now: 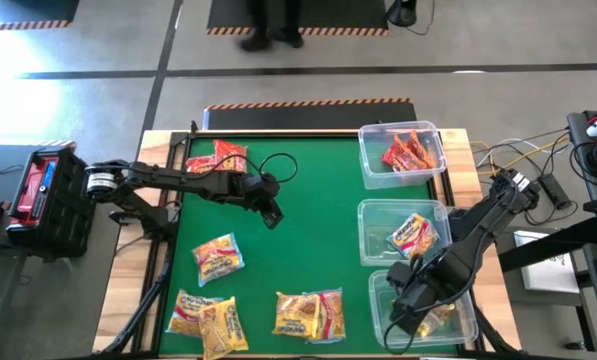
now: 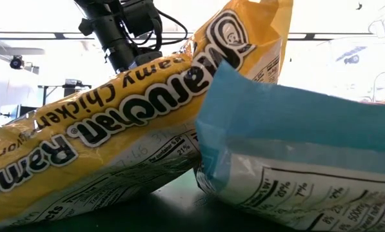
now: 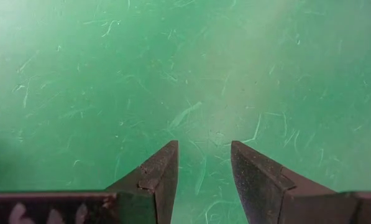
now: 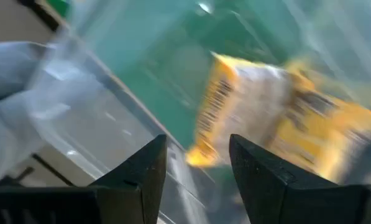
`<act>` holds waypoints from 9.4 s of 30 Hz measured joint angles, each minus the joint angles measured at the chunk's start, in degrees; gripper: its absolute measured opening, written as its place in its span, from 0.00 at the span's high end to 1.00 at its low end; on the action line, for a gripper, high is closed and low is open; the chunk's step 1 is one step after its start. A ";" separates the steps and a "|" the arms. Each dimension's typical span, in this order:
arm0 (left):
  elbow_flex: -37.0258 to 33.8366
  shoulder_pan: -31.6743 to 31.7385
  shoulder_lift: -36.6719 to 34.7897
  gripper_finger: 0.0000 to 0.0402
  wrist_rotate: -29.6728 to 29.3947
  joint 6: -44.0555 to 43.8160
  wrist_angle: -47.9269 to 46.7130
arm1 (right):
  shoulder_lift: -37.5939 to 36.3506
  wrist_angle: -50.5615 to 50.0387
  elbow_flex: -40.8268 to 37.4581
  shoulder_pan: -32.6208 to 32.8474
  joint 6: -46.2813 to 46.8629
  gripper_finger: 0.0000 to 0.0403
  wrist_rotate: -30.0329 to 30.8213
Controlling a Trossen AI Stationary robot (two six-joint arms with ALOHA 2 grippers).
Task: Sort Maruchan noodles
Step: Put the top right red noodle pack into the top transparent bin
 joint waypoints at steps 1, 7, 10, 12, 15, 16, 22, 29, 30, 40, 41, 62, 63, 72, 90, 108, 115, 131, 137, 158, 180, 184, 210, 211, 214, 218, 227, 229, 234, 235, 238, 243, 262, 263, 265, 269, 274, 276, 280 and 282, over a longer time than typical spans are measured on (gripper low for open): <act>0.00 0.00 0.00 0.68 0.00 -0.06 0.00 | 0.42 1.68 -0.51 -0.11 -0.21 0.60 0.38; -0.01 0.00 0.00 0.68 0.07 -0.91 -0.02 | 4.18 1.97 -1.97 -0.11 3.06 0.61 2.01; -0.02 0.00 0.00 0.68 0.45 -1.29 -0.05 | 5.99 2.06 -2.00 -0.13 4.50 0.59 2.01; -0.02 0.00 0.00 0.68 0.51 -1.29 -0.07 | 7.08 1.60 -2.00 -0.13 4.90 0.57 2.01; -0.02 -0.05 0.00 0.68 0.55 -1.55 -0.07 | 9.11 -0.62 -2.00 -0.13 5.28 0.55 0.93; -0.02 -0.11 0.00 0.68 0.57 -1.75 -0.09 | 9.77 -1.01 -2.00 -0.13 5.15 0.55 0.50; -0.02 -0.15 0.00 0.68 0.61 -1.77 -0.12 | 12.63 -0.61 -1.94 -0.13 2.95 0.53 -0.81; -0.02 -0.15 0.00 0.68 0.63 -1.89 -0.50 | 14.09 -0.72 -1.85 -0.20 1.23 0.53 -0.65; 0.00 -0.15 0.00 0.68 0.63 -1.88 -0.48 | 14.12 -1.11 -1.85 -0.18 1.17 0.53 -0.71; -0.02 -0.15 0.00 0.68 0.63 -1.47 -0.48 | 13.99 -1.23 -1.95 -0.13 5.04 0.54 -2.13; -0.02 -0.15 0.00 0.68 0.63 -1.48 -0.47 | 13.85 -1.03 -1.98 -0.09 6.64 0.54 -2.69; -0.02 -0.15 0.00 0.68 0.61 1.31 -0.42 | 8.06 -2.00 -2.35 0.02 20.62 0.54 -1.31; -0.02 -0.15 0.00 0.68 0.61 1.31 -0.43 | 7.62 -2.75 -2.30 0.10 21.82 0.54 -1.15; -0.02 -0.15 0.00 0.68 0.59 1.35 -0.43 | 8.22 -0.39 -2.33 0.67 30.78 0.54 -0.53; -0.02 -0.11 0.00 0.68 0.50 3.28 -0.20 | 10.29 1.54 -5.97 0.91 30.07 0.54 0.33; -0.02 -0.11 0.00 0.68 0.48 1.77 -0.46 | 3.81 0.53 -3.43 0.68 27.30 0.54 9.16; -0.02 -0.11 0.00 0.68 0.49 -0.22 -0.46 | -0.63 0.49 -3.42 -2.75 19.10 0.54 19.08; 0.35 0.52 0.00 0.68 0.24 -10.01 6.47 | -10.09 0.83 -3.42 -23.27 -21.86 0.54 32.99; 2.39 4.49 0.00 0.68 -1.33 -12.45 6.49 | -12.86 1.14 -3.42 -33.62 -37.97 0.54 33.09; 6.89 21.48 0.14 0.68 -1.53 -13.27 0.10 | -5.85 26.81 -3.45 -61.15 -74.72 0.54 28.43; 6.85 49.91 -1.61 0.68 5.85 7.95 -12.60 | 9.07 37.76 -3.18 -76.29 -71.36 0.54 17.40; 6.78 51.21 -1.66 0.68 5.92 9.91 -16.95 | 9.13 37.93 -3.18 -78.67 -70.59 0.54 16.96; 0.68 51.39 -1.83 0.68 9.92 1.55 -16.26 | 8.19 37.66 -3.18 -83.62 -74.30 0.54 12.19; 0.67 51.39 -1.83 0.68 10.10 1.35 -16.14 | 8.19 37.65 -3.18 -83.65 -74.35 0.54 12.21; -0.16 51.39 -1.81 0.68 10.08 0.58 -15.07 | 8.19 37.64 -3.18 -83.82 -74.35 0.54 11.19; -2.58 51.39 -1.81 0.68 10.13 -1.59 -11.91 | 8.19 37.64 -3.18 -83.76 -74.70 0.54 10.90; -10.77 51.36 -1.79 0.68 14.14 -7.68 5.12 | 8.19 37.64 -3.18 -83.76 -74.70 0.54 10.82; -12.51 51.15 -1.79 0.68 13.98 -9.33 7.80 | 8.19 37.66 -3.18 -83.76 -74.70 0.54 10.73; -12.71 50.68 -1.65 0.68 14.20 -9.69 11.05 | 8.19 37.86 -3.18 -83.76 -74.70 0.54 8.22; -12.78 50.69 -1.47 0.68 14.21 -9.71 11.10 | 8.19 37.97 -3.18 -83.76 -74.68 0.54 7.91; -12.79 50.69 -0.73 0.68 15.26 -9.70 11.33 | 8.19 38.38 -3.18 -83.76 -74.68 0.54 7.73; -11.99 50.08 1.28 0.70 19.15 -9.37 11.58 | 8.19 38.91 -3.18 -83.76 -74.68 0.54 7.73; -12.00 47.46 4.22 1.00 33.11 -12.20 26.64 | 8.19 40.72 -3.18 -83.61 -74.07 0.54 5.57; -12.00 47.43 4.22 1.00 34.16 -12.61 28.29 | 8.19 40.75 -3.18 -83.61 -74.03 0.54 4.67; -12.00 47.17 4.22 1.00 35.88 -13.87 30.68 | 8.22 41.23 -3.18 -83.54 -74.03 0.54 2.43; -12.00 45.69 4.22 1.00 38.69 -15.00 33.06 | 9.10 44.18 -3.18 -83.21 -74.03 0.54 -2.78; -12.00 42.03 4.22 1.00 39.43 -15.62 33.11 | 11.13 48.36 -3.18 -82.44 -73.50 0.54 -7.70; -12.00 40.43 4.22 1.00 39.38 -16.29 33.47 | 12.20 49.39 -3.18 -82.08 -73.44 0.54 -8.20; -12.00 37.60 4.22 1.00 38.75 -17.84 35.84 | 14.54 50.62 -3.18 -81.40 -72.92 0.54 -8.20; -12.00 36.56 4.22 1.00 37.91 -18.51 37.63 | 15.78 50.59 -3.18 -81.07 -71.68 0.54 -8.52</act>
